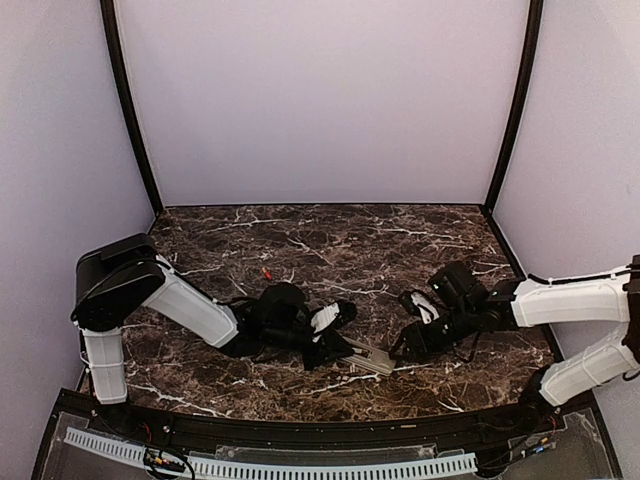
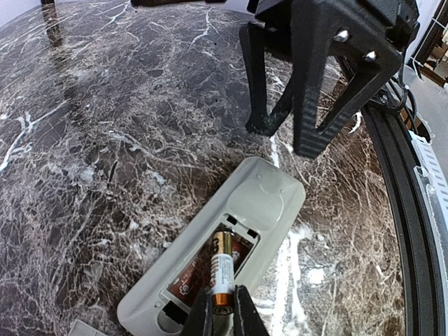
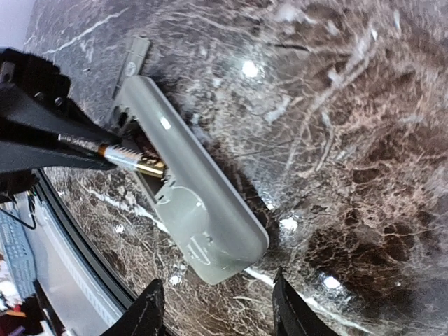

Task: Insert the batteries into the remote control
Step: Move the remote control without batteries to the center of the board.

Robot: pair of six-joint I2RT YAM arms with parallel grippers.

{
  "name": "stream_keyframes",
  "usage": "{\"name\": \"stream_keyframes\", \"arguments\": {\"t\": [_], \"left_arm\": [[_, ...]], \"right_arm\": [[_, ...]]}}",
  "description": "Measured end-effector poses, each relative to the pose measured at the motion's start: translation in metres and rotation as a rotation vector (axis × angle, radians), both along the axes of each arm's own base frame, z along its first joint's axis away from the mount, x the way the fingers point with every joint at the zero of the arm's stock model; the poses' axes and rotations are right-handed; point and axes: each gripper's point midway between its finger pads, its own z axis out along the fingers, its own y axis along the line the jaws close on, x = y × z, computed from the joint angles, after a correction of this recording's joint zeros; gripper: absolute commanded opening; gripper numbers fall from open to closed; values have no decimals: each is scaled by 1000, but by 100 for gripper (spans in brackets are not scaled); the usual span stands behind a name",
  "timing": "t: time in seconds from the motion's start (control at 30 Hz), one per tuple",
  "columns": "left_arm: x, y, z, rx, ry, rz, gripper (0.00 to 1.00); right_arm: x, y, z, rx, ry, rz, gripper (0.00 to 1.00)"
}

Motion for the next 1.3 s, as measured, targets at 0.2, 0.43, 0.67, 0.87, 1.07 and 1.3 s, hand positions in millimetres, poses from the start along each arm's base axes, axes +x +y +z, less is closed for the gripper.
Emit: {"name": "stream_keyframes", "arguments": {"t": [0.2, 0.43, 0.67, 0.87, 1.07, 1.3], "left_arm": [[3, 4, 0, 7, 27, -26, 0], [14, 11, 4, 1, 69, -65, 0], [25, 21, 15, -21, 83, -57, 0], [27, 38, 46, -60, 61, -9, 0], [33, 62, 64, -76, 59, 105, 0], [37, 91, 94, -102, 21, 225, 0]], "right_arm": [[18, 17, 56, 73, -324, 157, 64], [16, 41, 63, 44, -540, 255, 71], [20, 45, 9, -105, -554, 339, 74], [19, 58, -21, -161, -536, 440, 71], [19, 88, -23, -151, -575, 518, 62], [1, 116, -24, -133, -607, 633, 54]]}}
